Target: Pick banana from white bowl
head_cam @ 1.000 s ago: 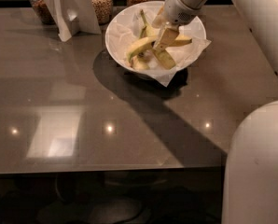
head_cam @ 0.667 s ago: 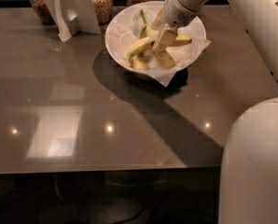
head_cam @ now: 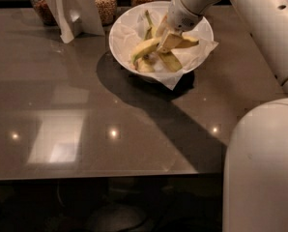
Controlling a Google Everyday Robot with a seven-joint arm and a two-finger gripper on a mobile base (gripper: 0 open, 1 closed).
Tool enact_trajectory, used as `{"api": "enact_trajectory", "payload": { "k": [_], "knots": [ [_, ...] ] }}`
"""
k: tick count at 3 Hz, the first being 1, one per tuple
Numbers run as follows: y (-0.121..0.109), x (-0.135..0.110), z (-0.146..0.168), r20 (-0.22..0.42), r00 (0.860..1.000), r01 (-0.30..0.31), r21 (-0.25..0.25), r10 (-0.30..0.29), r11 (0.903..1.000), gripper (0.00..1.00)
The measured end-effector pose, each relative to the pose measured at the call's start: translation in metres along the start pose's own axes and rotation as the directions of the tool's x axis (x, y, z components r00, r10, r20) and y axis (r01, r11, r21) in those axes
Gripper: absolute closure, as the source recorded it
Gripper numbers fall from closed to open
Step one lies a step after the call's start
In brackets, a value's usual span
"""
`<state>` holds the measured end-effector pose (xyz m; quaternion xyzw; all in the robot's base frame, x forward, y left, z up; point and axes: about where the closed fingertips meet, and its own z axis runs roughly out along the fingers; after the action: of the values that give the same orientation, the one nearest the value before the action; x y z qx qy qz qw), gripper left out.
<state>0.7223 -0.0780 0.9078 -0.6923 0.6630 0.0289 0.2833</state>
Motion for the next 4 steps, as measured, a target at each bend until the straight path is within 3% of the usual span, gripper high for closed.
{"api": "enact_trajectory", "payload": {
  "k": [2, 3, 4],
  "knots": [
    [0.002, -0.005, -0.009, -0.002, 1.0, 0.012, -0.002, -0.012, 0.9999, 1.0],
    [0.004, -0.012, -0.024, 0.003, 1.0, 0.028, 0.005, -0.028, 0.9996, 1.0],
    [0.011, -0.015, -0.047, 0.062, 0.997, 0.045, 0.014, -0.046, 0.9989, 1.0]
  ]
}}
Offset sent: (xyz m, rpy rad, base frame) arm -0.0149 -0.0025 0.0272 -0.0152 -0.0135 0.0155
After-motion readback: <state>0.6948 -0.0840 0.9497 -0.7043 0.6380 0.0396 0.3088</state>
